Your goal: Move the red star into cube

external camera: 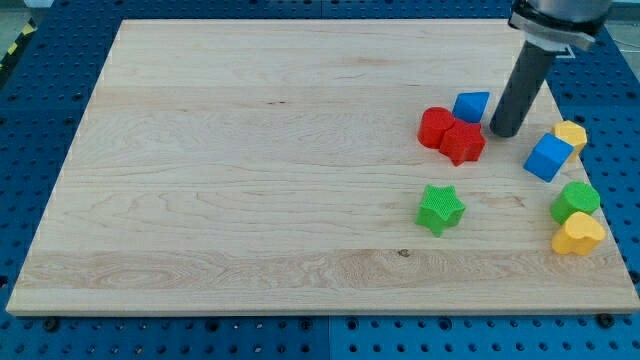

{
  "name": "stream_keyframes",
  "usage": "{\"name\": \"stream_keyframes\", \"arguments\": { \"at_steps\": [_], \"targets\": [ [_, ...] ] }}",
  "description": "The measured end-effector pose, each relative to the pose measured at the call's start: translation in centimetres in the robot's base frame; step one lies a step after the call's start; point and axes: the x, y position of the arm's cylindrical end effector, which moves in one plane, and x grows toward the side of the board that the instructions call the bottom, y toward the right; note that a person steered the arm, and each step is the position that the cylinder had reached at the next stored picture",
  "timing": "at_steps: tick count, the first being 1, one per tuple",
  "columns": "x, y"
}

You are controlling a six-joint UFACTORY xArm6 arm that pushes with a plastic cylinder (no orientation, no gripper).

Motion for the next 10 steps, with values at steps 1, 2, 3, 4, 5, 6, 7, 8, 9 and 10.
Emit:
{"name": "stream_keyframes", "arguments": {
  "at_steps": [1,2,3,4,5,6,7,8,9,10],
  "targets": [
    [3.2,-0.3],
    [5.5,-2.7],
    [4.2,-6.7],
    [-1.7,-10.2],
    [-5.4,-11.5],
    [-4.0,-11.6],
    [-1.2,-11.7],
    [-1.0,-10.9],
    [-3.6,-10.8],
    [-7.1,-9.4]
  ]
}}
